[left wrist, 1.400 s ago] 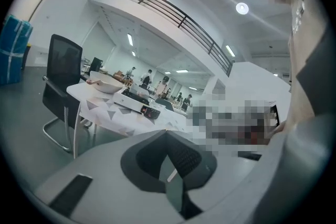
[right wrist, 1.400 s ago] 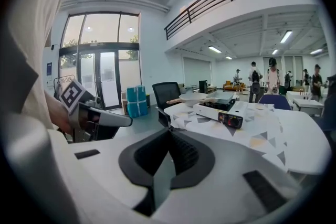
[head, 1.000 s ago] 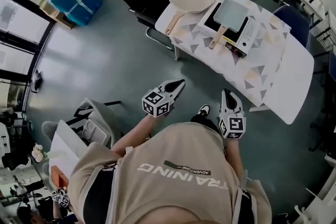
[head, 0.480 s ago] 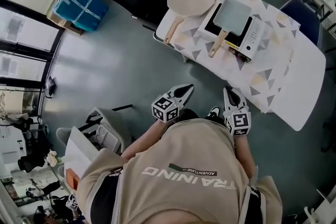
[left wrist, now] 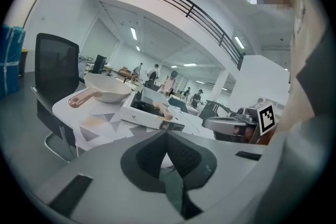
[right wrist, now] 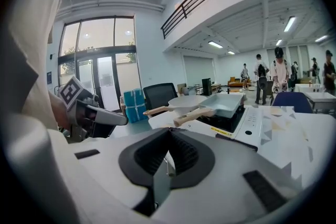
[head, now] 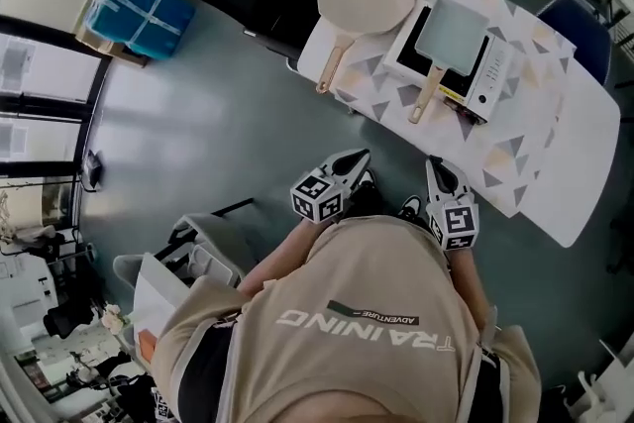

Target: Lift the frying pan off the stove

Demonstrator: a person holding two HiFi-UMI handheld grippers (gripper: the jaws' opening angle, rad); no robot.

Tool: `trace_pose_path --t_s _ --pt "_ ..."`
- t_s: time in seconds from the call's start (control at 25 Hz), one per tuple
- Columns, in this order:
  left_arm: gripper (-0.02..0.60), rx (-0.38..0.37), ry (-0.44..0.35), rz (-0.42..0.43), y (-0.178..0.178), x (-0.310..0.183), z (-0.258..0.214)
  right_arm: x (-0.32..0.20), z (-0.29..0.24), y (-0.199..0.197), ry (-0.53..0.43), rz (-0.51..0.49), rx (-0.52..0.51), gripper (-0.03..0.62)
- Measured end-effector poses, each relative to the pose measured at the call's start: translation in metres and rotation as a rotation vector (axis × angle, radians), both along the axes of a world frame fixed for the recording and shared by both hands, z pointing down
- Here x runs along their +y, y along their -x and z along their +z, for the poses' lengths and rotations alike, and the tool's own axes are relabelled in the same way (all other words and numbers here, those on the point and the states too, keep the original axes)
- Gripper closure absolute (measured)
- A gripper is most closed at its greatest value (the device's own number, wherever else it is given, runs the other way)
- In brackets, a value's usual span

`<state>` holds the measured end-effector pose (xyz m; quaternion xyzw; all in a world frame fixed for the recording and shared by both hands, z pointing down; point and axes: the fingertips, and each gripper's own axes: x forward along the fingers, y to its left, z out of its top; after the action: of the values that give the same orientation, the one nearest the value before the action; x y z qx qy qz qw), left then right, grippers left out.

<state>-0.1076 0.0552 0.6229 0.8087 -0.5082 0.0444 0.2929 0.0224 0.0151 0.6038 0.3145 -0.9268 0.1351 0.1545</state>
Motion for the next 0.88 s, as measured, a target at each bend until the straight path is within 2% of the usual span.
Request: trace_pose_path --t_s 0.36,0.52,0.72,0.88 --pt "0.58 0.012 -0.066 0.174 0.032 -0.074 -0.019 -0.051 -0.02 0.043 -0.075 0.135 0.067 0.595" --pt "0.58 0.05 -0.08 0.239 0.038 -0.098 -0.024 -0.06 -0.026 0.051 -0.084 0.209 0.085 0.595" --pt "0.58 0.161 -0.037 0.287 0.037 -0.119 -0.017 -0.055 -0.008 0.052 -0.065 0.262 0.153 0.595" --pt "0.58 0.172 -0.011 0.301 0.031 -0.133 -0.012 -0.062 -0.009 0.048 -0.051 0.285 0.148 0.595"
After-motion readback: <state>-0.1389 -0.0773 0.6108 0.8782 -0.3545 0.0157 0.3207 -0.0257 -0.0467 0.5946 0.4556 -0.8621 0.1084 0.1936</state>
